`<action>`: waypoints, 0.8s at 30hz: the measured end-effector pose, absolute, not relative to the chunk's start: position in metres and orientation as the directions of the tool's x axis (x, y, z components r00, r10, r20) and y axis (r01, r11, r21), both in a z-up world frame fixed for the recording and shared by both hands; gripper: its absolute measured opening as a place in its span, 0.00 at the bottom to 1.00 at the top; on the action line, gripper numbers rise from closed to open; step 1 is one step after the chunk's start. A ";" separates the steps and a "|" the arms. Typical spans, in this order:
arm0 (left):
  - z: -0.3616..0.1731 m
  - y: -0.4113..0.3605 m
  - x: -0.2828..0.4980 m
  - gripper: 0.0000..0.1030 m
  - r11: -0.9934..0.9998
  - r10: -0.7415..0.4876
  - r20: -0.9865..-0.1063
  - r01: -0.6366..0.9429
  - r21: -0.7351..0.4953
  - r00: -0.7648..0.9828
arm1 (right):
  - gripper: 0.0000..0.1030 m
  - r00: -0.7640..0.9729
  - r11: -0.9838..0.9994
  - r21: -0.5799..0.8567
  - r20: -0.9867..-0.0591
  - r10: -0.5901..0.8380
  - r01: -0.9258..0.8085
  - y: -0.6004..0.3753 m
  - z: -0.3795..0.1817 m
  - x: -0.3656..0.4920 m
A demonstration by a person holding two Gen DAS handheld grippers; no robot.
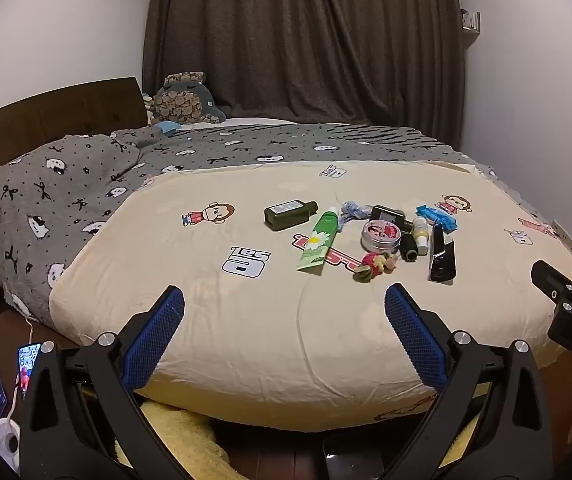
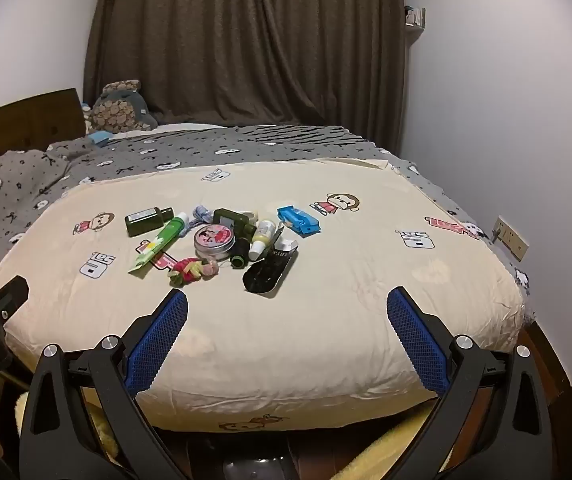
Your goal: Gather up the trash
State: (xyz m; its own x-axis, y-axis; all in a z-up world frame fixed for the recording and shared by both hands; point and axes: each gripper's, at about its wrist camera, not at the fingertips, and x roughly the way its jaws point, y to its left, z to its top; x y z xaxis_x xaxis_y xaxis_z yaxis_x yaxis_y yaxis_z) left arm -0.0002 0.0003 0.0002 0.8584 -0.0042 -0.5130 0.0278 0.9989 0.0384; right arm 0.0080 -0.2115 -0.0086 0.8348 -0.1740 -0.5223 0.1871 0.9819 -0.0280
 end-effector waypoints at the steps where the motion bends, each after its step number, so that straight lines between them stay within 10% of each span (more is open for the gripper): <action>1: 0.000 0.000 0.000 0.92 0.999 -0.004 -0.514 0.028 0.039 0.858 | 0.97 0.835 0.982 -0.028 -0.522 -0.174 0.188 -0.211 -0.009 0.008; 24: 0.010 0.002 0.004 0.92 1.000 0.000 -0.499 0.014 0.023 0.867 | 0.97 0.850 0.984 -0.019 -0.502 -0.162 0.176 -0.208 -0.003 0.005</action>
State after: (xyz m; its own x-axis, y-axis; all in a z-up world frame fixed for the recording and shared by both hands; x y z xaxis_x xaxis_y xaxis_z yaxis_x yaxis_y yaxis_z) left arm 0.0038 0.0021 0.0098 0.8666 -0.0003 -0.4989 0.0136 0.9996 0.0230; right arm 0.0051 -0.2083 -0.0030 0.8497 -0.1615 -0.5020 0.1761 0.9842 -0.0186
